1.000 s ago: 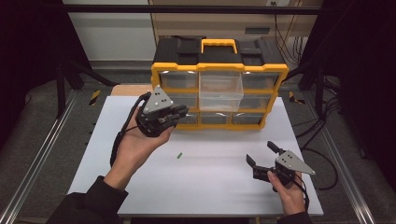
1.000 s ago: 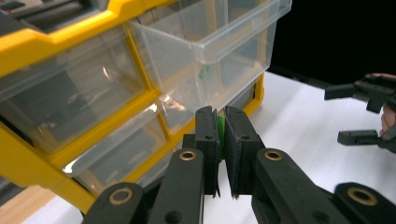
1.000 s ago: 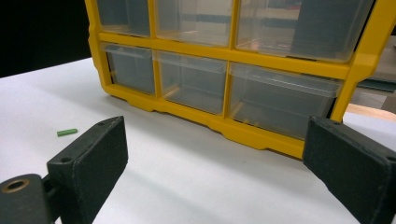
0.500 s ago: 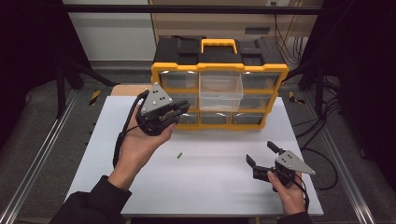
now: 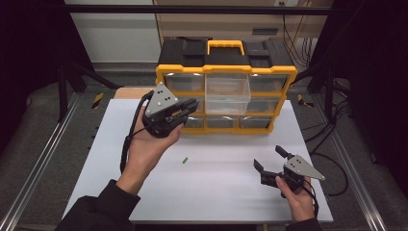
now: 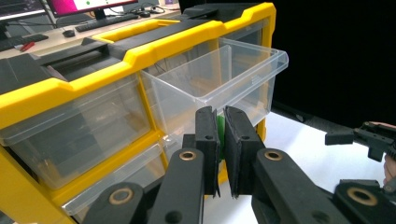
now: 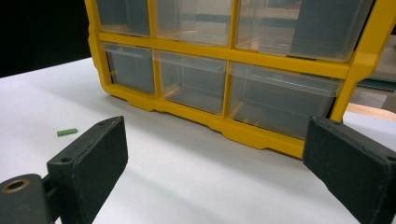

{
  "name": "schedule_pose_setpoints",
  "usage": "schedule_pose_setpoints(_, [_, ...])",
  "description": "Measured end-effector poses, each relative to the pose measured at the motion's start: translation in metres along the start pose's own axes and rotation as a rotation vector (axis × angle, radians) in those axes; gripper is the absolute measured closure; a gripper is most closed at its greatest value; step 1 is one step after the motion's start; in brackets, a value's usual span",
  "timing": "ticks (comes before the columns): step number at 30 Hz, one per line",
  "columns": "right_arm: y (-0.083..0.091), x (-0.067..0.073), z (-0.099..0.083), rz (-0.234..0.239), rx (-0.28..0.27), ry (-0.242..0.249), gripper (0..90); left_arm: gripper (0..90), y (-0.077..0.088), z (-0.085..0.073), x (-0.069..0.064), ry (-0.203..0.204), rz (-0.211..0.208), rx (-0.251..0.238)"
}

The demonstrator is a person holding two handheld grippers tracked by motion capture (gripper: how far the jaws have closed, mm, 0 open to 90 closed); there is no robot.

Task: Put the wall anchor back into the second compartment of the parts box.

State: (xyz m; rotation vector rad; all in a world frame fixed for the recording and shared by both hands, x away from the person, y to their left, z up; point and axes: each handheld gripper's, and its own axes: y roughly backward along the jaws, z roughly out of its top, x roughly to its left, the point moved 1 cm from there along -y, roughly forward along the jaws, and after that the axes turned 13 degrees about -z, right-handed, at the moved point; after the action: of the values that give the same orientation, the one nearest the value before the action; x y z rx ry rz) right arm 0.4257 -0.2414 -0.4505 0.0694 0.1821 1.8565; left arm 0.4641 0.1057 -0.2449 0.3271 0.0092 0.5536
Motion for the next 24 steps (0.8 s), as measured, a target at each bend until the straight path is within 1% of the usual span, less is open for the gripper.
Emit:
schedule_pose_setpoints(4, [0.000,0.000,0.000,0.001,0.001,0.003,7.1,83.7,-0.001,0.003,0.000,0.003,0.001,-0.014])
schedule_pose_setpoints(14, [0.000,0.000,0.000,0.002,0.001,0.004,7.1,83.7,-0.012,0.011,-0.001,0.000,0.000,-0.019])
schedule_pose_setpoints(16, [0.000,0.000,0.000,0.002,0.001,0.004,7.1,83.7,-0.013,0.013,0.000,0.001,0.004,-0.027])
schedule_pose_setpoints(19, [0.000,0.000,0.000,0.004,0.000,0.005,7.1,83.7,-0.015,0.016,0.003,0.017,0.011,-0.049])
schedule_pose_setpoints(21, [0.000,0.000,0.000,0.005,0.001,0.004,7.1,83.7,-0.016,0.018,0.005,0.017,0.015,-0.051])
schedule_pose_setpoints(22, [0.000,0.000,0.000,0.005,0.007,0.003,7.1,83.7,-0.016,0.019,0.006,0.020,0.018,-0.063])
schedule_pose_setpoints(24, [0.000,0.000,0.000,0.002,0.008,0.007,7.1,83.7,-0.017,0.021,0.009,0.019,0.025,-0.068])
